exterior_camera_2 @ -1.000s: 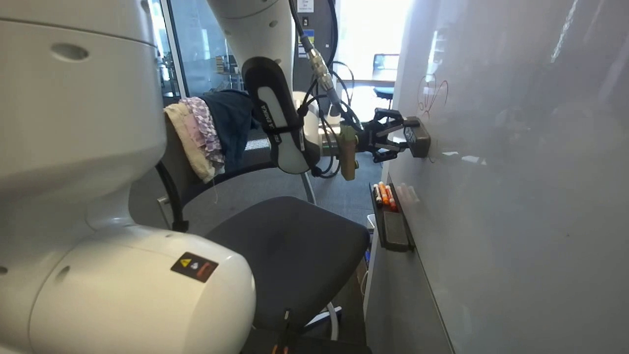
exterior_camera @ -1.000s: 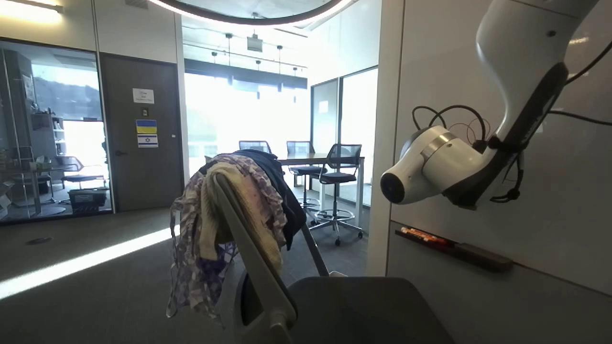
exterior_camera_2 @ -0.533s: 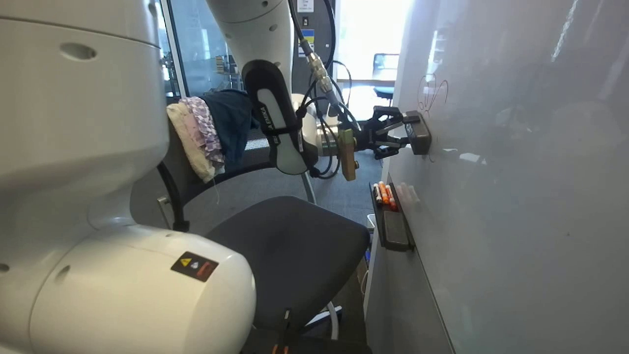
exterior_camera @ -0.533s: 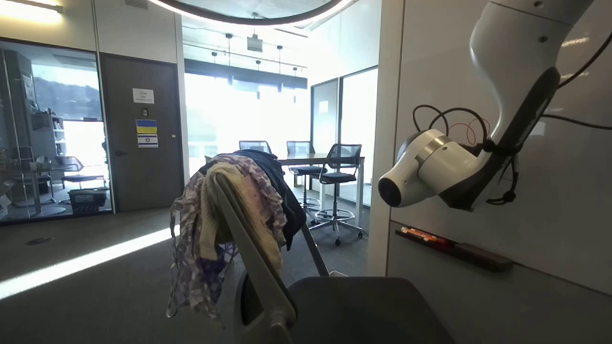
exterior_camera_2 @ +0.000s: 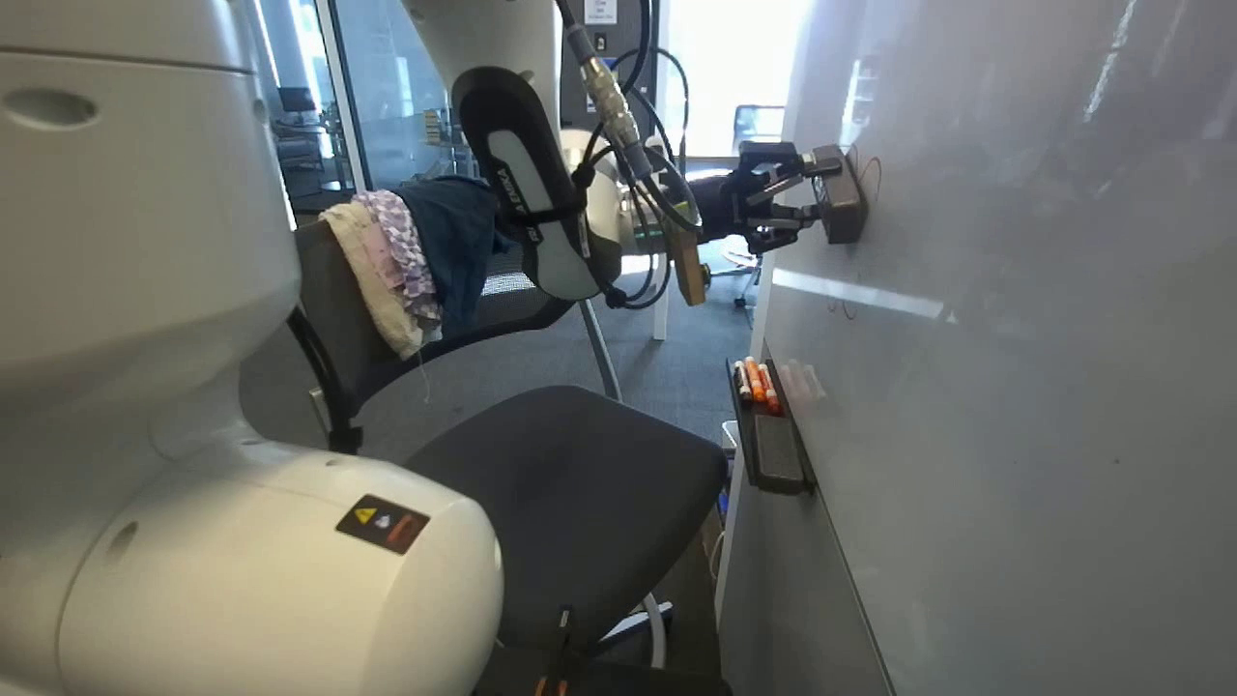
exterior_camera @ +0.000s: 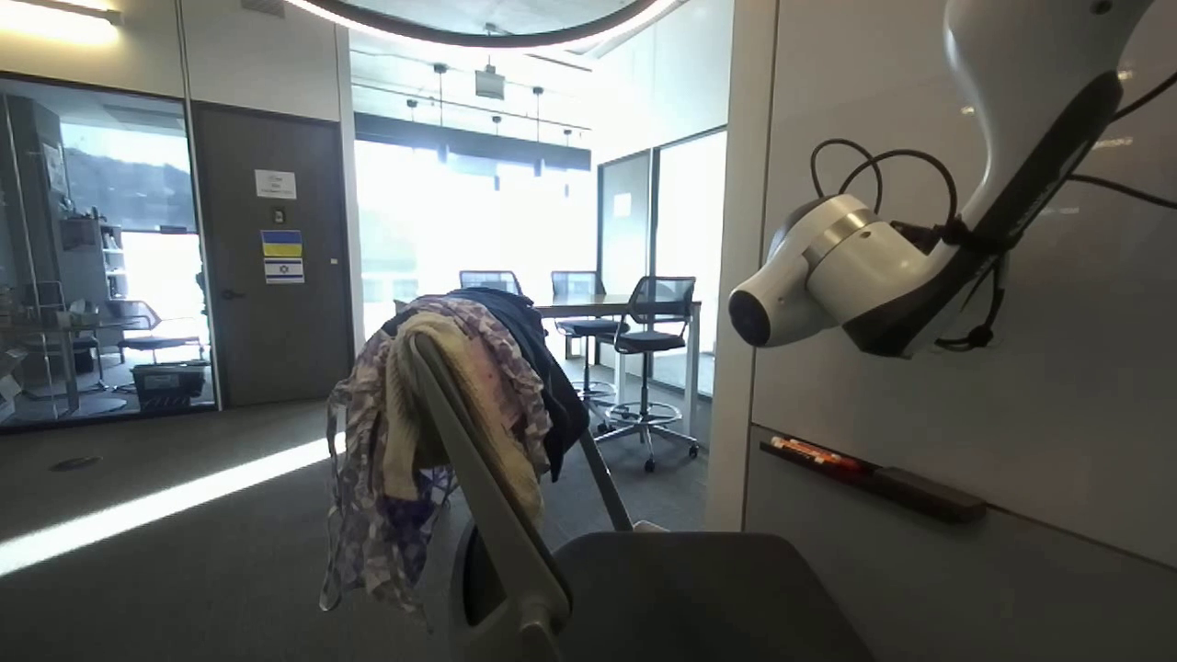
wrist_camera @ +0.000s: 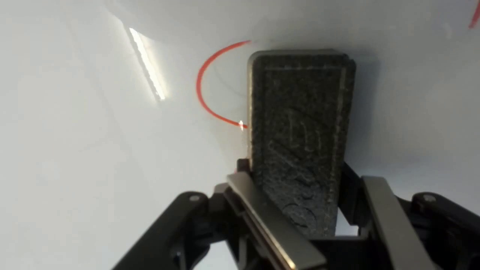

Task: Use the duster to erase the markings on the whiteboard

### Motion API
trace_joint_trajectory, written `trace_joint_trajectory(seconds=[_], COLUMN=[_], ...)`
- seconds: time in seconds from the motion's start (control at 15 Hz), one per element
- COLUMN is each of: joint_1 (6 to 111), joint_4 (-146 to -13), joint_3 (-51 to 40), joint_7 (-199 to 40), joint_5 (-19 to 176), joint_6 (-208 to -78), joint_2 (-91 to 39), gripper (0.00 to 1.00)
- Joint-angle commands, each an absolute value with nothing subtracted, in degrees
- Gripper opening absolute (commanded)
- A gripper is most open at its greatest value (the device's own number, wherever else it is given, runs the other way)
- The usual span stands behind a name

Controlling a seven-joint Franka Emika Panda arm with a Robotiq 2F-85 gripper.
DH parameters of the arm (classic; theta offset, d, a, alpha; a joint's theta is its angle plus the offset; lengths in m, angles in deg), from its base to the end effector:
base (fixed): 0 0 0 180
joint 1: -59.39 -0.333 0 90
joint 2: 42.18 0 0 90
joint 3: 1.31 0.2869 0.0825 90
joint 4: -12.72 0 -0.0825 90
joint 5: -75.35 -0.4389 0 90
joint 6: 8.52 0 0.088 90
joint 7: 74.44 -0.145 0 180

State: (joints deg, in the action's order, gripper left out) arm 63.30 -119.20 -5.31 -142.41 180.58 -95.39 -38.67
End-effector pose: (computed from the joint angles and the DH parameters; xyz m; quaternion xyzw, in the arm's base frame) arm 0.5257 -0.2187 0.3309 0.6112 -0.1137 0.1549 0.7678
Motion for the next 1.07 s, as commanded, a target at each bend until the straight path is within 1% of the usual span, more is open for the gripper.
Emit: trace_joint_trajectory(seconds=[0.0,0.27,0.4,0.8,1.0], joint_1=[64.1,62.6,62.3,62.6,63.0], joint_4=[-116.1,-112.1,-110.4,-110.0,-106.3], joint_3=[-5.9,-4.4,-4.0,-3.5,-3.9], joint_7=[-137.5,-129.8,-126.0,-129.3,-136.4], joint_5=[178.8,176.4,174.1,171.3,173.2], joint_6=[-92.1,-87.5,-87.8,-95.1,-93.5], joint_2=[-41.4,-39.5,-38.4,-34.6,-28.3], gripper=[0.31,0.31,0.31,0.31,0.31])
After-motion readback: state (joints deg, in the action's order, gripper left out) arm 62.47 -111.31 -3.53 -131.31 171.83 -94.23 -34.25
